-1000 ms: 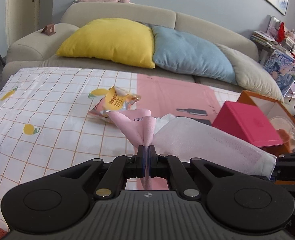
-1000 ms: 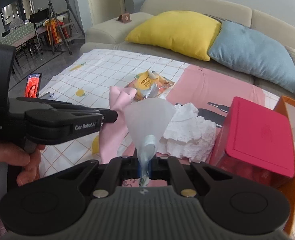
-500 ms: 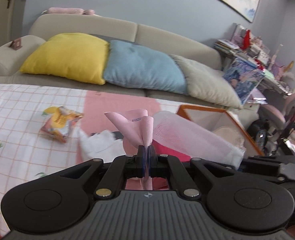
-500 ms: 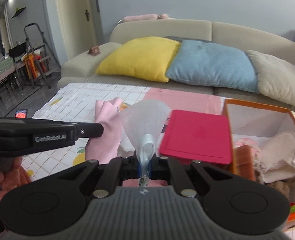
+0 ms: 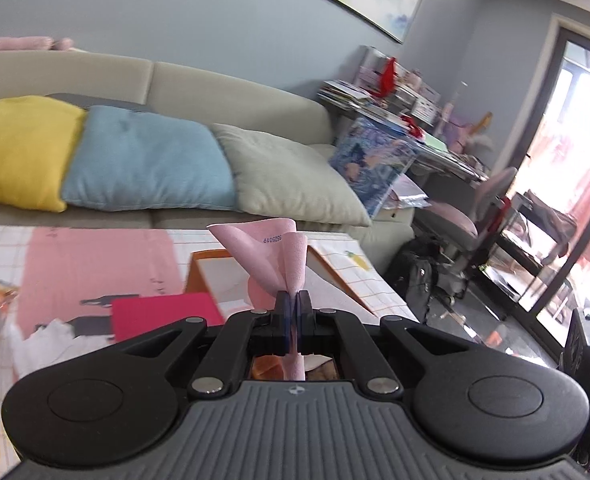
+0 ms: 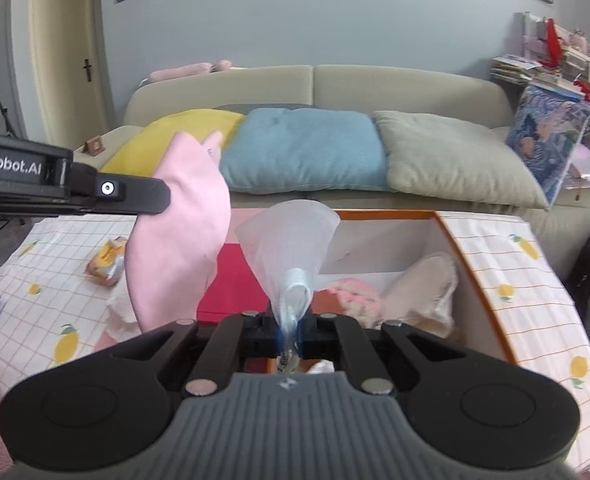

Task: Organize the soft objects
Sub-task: 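Carry the pink cloth and plastic sheet over the white box with both tools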

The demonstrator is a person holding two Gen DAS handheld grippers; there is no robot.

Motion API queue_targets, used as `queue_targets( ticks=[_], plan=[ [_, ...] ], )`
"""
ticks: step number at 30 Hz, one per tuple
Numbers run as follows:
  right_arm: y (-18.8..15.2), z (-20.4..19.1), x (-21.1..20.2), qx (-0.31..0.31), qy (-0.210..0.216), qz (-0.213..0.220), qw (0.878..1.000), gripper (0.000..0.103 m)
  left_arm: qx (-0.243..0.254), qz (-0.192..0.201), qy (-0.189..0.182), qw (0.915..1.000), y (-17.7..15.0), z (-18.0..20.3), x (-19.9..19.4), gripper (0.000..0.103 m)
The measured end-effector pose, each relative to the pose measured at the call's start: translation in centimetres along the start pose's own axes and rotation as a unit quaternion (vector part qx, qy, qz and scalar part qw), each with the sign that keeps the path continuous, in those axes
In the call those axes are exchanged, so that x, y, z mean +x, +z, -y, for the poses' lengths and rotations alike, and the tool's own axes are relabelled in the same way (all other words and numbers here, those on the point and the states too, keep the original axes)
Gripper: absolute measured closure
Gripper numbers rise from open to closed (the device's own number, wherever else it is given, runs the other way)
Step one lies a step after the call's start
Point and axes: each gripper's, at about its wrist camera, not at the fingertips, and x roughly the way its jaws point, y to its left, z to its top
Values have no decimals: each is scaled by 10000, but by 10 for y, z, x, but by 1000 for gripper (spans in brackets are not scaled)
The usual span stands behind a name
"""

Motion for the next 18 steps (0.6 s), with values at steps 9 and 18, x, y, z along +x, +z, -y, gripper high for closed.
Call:
queue_targets(
  ticks=[9, 18],
  plan=[
    [0, 42, 8, -54, -662, -189, 9976, 99, 317, -590, -214, 9975, -1, 34, 67, 101],
    [-18, 69, 41, 37, -1034, -849, 9910, 98, 549, -1370, -105, 9890, -24, 32, 121, 101]
  ],
)
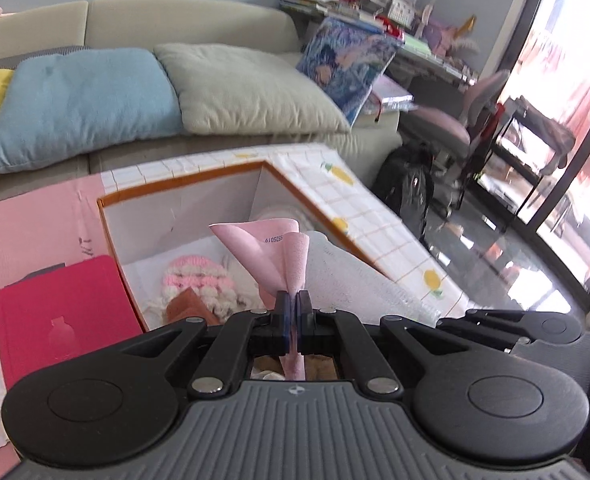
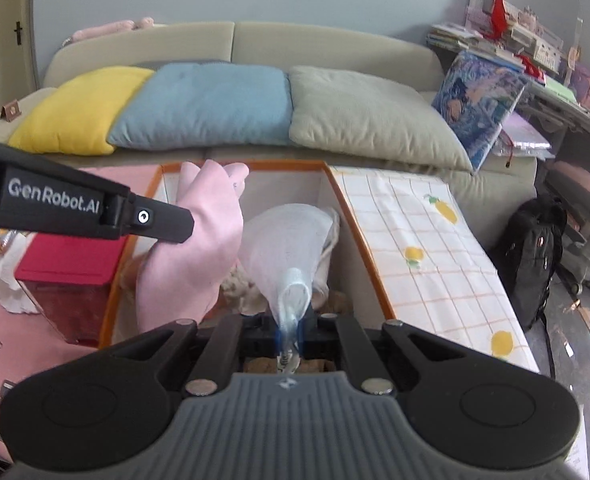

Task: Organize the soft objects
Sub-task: 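Carry the pink cloth and plastic sheet over the white box with both tools, then open both tools to release the cloth and sheet into the box, then move both tools back toward the white tissue and snack bag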

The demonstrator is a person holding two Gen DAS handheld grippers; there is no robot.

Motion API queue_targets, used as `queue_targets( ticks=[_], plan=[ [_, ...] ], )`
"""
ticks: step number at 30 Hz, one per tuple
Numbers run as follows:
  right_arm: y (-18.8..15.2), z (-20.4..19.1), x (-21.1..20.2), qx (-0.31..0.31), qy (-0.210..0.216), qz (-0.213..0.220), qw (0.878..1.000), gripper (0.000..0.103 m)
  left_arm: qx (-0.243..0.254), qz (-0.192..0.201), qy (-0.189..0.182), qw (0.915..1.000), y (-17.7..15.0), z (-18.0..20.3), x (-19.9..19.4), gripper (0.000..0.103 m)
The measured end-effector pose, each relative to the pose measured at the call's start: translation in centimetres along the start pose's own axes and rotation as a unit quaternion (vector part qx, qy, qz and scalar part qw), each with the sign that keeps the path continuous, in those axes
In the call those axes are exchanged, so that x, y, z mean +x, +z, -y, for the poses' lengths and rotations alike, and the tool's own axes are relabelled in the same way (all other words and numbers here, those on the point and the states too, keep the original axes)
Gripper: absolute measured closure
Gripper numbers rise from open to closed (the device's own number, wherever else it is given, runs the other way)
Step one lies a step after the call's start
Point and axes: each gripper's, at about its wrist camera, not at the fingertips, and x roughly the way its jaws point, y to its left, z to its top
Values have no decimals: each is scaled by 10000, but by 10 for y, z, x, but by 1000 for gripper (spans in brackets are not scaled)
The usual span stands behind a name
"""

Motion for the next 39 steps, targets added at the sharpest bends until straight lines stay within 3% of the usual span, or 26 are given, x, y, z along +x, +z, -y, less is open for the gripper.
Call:
queue_targets(
  ticks=[7, 19, 25, 27, 29, 31, 36, 39],
  plan=[
    [-8, -5, 25, -3, 47, -382, 9993, 98, 55, -547, 191, 9983, -9, -10, 27, 100],
    [-8, -12, 36, -165, 8, -601, 9981, 91, 183, -579, 230, 9979, -12, -14, 28, 94],
    [-4, -12, 25, -256, -59, -502, 9984, 81, 52, -311, 211, 9993, -6, -16, 10, 60],
    [-3, -13, 20, -272, -75, -457, 9986, 72, -21, -187, 204, 9996, -4, -17, 3, 47],
    [-2, -14, 15, -292, -101, -422, 9986, 63, -57, -102, 185, 9998, -2, -16, -5, 46],
    [-1, -16, 9, -343, -122, -379, 9986, 60, -65, -4, 195, 9998, -1, -15, -12, 43],
    [2, -20, -6, -337, -140, -269, 9990, 43, 0, 316, 203, 9993, 0, -11, -35, 25],
    [4, -21, -16, -303, -110, -197, 9993, 33, 26, 497, 199, 9986, -1, -9, -48, 22]
  ],
)
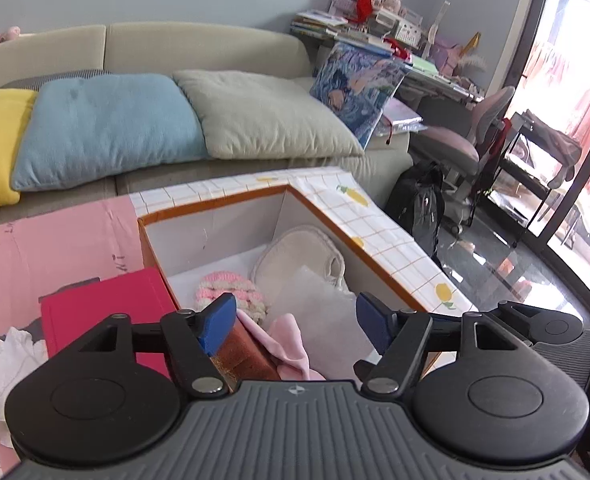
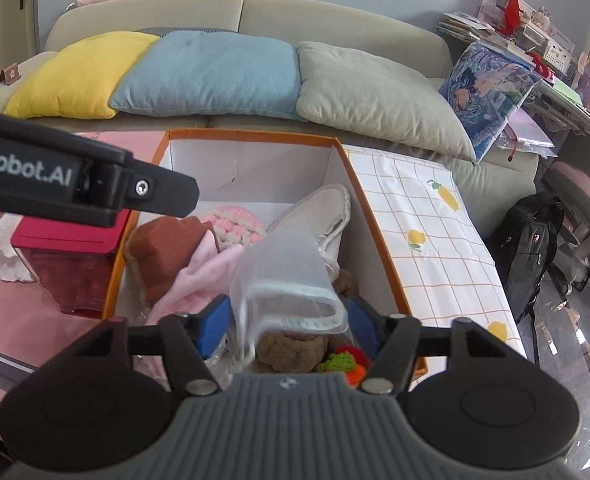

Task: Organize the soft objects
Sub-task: 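Move both tools back toward the white tissue and snack bag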

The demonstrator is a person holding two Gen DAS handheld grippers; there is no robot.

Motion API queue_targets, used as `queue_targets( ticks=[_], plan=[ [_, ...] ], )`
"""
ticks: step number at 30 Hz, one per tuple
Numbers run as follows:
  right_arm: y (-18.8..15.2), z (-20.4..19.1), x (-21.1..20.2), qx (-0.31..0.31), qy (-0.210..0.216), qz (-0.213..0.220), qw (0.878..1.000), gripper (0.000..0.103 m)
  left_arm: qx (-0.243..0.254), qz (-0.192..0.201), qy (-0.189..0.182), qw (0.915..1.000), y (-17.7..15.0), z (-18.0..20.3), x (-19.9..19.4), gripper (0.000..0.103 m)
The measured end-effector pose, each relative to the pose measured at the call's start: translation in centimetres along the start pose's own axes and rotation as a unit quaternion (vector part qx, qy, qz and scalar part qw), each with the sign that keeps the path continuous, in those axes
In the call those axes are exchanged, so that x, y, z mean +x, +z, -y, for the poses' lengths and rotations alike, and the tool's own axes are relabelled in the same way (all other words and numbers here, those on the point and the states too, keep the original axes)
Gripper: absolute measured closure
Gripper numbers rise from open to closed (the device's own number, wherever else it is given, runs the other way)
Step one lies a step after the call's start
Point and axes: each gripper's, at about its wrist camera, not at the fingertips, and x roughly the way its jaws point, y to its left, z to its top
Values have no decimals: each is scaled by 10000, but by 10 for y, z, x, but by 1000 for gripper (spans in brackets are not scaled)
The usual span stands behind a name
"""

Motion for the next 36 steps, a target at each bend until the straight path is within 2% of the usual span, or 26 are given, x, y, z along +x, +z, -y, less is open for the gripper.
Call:
queue_targets(
  ticks=[3, 10, 17, 23, 29, 36],
  plan=[
    [0, -3, -10, 15, 46, 44, 10000, 24, 43, 189, 50, 9998, -1, 0, -14, 20],
    [-4, -15, -25, 314, 188, 122, 9993, 23, 90, 568, 271, 9980, -9, -7, -46, 20],
    [-12, -44, -35, 539, 419, 185, 9975, 23, -25, 703, 574, 9959, -27, -28, -75, 20],
    [-21, -74, -40, 630, 851, 33, 9944, 23, -127, 672, 978, 9929, -54, -50, -93, 20],
    [-27, -111, -42, 302, 1217, -158, 9920, 23, -357, 472, 1183, 9912, -80, -76, -110, 20],
    [-23, -146, -46, -184, 1643, -85, 9862, 26, -623, 371, 1508, 9859, -97, -107, -129, 22]
  ],
)
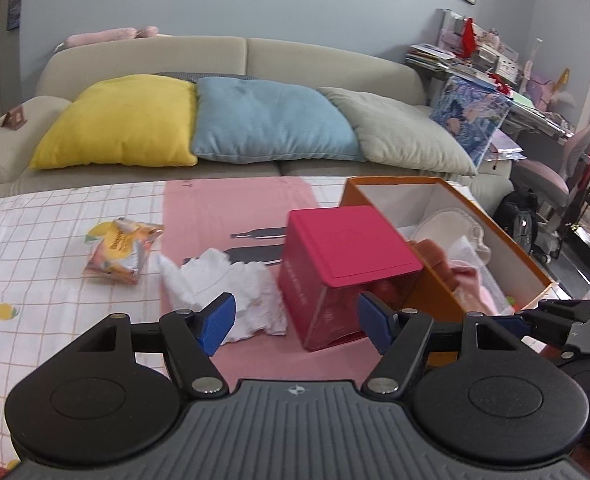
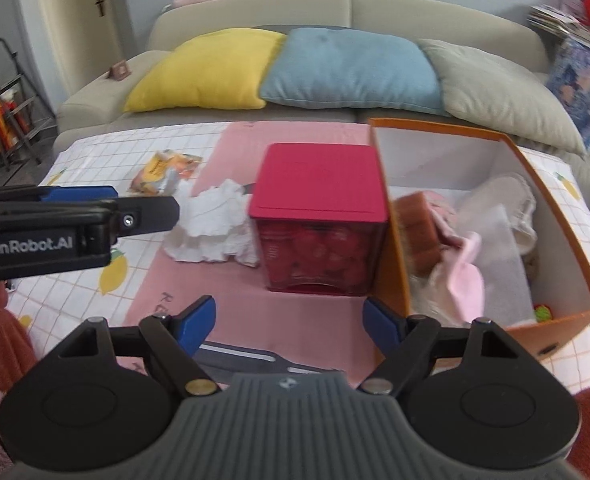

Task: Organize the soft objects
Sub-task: 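Move both tools back toward the white tissue and snack bag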

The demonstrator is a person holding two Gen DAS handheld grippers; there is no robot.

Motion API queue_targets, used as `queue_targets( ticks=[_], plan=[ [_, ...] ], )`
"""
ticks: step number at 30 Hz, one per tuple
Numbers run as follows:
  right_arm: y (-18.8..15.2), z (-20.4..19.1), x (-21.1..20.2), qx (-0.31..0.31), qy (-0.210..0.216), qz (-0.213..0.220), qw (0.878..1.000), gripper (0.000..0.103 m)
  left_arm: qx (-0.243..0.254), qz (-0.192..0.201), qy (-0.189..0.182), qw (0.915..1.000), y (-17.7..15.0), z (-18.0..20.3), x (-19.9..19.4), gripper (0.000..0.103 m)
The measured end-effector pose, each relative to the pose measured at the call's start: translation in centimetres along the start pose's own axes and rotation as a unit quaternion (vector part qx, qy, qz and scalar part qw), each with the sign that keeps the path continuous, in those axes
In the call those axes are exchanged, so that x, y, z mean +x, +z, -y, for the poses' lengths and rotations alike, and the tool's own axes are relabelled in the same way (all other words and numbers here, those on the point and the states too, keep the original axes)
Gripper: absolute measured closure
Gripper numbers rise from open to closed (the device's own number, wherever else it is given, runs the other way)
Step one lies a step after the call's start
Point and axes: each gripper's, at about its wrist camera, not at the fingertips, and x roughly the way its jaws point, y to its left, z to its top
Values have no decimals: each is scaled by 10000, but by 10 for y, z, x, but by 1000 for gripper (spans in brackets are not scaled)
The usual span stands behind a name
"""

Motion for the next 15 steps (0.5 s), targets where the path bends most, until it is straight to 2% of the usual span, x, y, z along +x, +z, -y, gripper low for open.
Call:
queue_targets(
  ticks=[6, 15],
  plan=[
    [14, -26, 12, -446, 289, 153, 9985, 32, -332, -27, 256, 9991, -3, -32, 1, 22],
    [43, -61, 45, -1118, 443, 270, 9924, 33, -724, -144, 594, 9955, -7, -72, 13, 24]
  ],
)
